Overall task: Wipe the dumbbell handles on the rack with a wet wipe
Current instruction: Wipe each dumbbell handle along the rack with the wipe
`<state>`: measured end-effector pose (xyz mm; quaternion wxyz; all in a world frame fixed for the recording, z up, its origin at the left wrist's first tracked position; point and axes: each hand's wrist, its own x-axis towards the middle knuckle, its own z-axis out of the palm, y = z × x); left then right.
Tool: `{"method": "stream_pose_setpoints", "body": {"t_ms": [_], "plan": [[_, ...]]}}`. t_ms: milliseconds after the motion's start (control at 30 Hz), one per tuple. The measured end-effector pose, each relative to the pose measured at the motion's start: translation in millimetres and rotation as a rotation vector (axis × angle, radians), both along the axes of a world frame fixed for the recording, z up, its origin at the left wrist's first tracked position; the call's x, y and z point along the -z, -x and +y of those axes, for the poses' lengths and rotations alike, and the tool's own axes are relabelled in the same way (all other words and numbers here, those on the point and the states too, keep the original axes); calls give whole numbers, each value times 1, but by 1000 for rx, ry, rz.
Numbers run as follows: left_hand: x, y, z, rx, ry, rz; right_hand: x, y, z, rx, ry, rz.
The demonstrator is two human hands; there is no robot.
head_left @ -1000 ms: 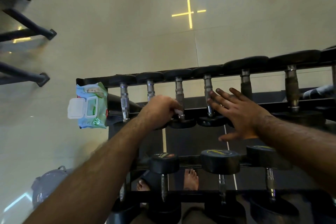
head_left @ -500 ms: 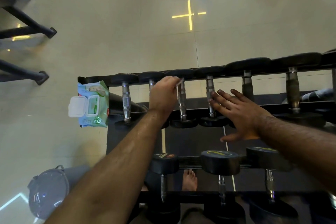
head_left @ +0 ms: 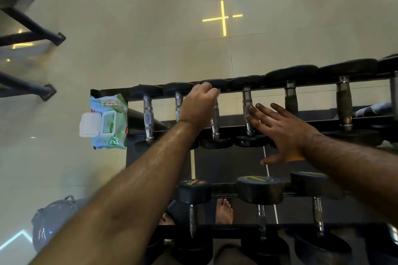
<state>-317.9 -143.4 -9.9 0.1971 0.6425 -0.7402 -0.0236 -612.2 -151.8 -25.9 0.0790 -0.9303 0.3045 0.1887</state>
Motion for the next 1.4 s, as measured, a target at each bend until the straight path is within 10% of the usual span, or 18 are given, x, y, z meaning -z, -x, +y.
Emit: {"method": "stream_pose_setpoints", "body": {"t_ms": [367,533,700,1067,1400], "plan": [[-11,-6,40,287,-699,-48,-3,-2,1,-25,44,-19],[-15,16,31,81,-342,-75,-9,-4,3,-21,32,2],[-4,32,54,28,-600,6,-11,-6,5,2,57,37],[-17,62,88,-232,-104,475,-20,-5,19,36,191,-12],[-40,97,93,-360,-120,569,-36,43,11,113,100,-66]]}}
